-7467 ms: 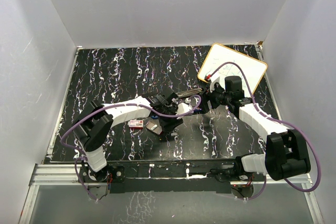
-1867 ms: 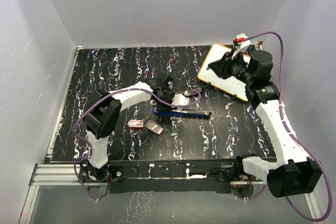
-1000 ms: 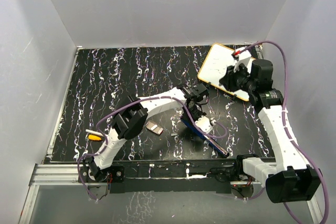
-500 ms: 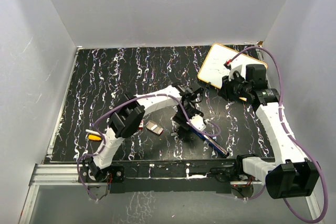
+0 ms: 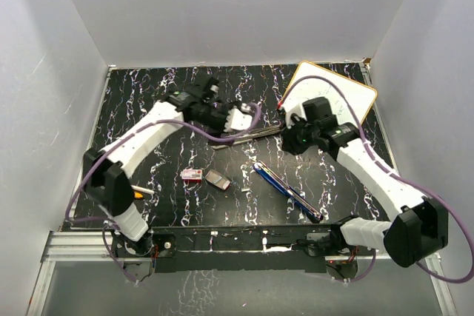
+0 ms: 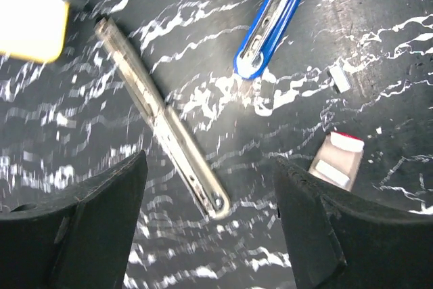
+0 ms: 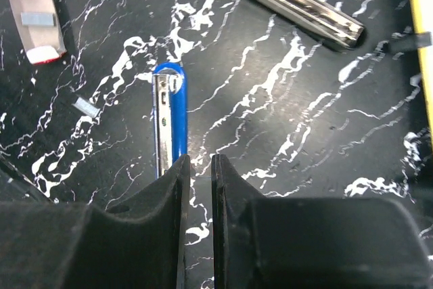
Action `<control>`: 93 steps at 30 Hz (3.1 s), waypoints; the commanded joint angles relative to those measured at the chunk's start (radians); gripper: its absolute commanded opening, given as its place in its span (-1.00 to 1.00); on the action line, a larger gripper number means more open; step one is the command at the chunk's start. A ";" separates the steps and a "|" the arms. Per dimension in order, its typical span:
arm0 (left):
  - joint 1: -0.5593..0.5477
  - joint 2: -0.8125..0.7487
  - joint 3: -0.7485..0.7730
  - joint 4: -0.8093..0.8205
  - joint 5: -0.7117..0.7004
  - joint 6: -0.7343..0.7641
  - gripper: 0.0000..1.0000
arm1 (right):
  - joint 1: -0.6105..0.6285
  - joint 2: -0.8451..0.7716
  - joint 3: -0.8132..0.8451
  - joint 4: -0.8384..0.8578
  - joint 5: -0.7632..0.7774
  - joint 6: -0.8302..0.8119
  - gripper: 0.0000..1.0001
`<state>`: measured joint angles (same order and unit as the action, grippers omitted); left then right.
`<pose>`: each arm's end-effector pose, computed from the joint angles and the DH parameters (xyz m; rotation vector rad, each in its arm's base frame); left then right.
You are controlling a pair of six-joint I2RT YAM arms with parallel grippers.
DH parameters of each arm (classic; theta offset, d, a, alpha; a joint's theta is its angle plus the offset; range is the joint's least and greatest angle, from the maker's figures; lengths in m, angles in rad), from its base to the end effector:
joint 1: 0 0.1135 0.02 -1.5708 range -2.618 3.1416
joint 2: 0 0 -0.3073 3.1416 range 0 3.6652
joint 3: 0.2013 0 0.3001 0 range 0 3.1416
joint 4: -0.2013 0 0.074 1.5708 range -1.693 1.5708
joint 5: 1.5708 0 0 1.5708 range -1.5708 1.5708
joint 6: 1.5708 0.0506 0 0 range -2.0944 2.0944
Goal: Load the staples into the stapler
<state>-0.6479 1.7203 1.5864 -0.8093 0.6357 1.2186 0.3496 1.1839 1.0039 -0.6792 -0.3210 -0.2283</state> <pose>0.3268 -0.2850 0.3447 2.0148 1.1837 -0.5213 0.2611 0.1122 0.3121 -0.8275 2.2738 0.4447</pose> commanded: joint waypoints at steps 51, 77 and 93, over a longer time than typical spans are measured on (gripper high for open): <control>0.453 -0.396 -0.318 0.332 -0.223 -0.780 0.68 | 0.369 0.286 -0.036 0.225 0.292 0.116 -0.77; 0.464 -0.402 -0.321 0.326 -0.209 -0.786 0.68 | 0.370 0.308 -0.030 0.224 0.304 0.145 -0.77; 0.470 -0.404 -0.324 0.326 -0.204 -0.788 0.68 | 0.367 0.327 -0.027 0.225 0.329 0.164 -0.77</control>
<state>-0.1848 1.3563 1.2739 -0.4755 0.4046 0.4408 0.7136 1.4971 0.9516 -0.4953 -0.0154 -0.0761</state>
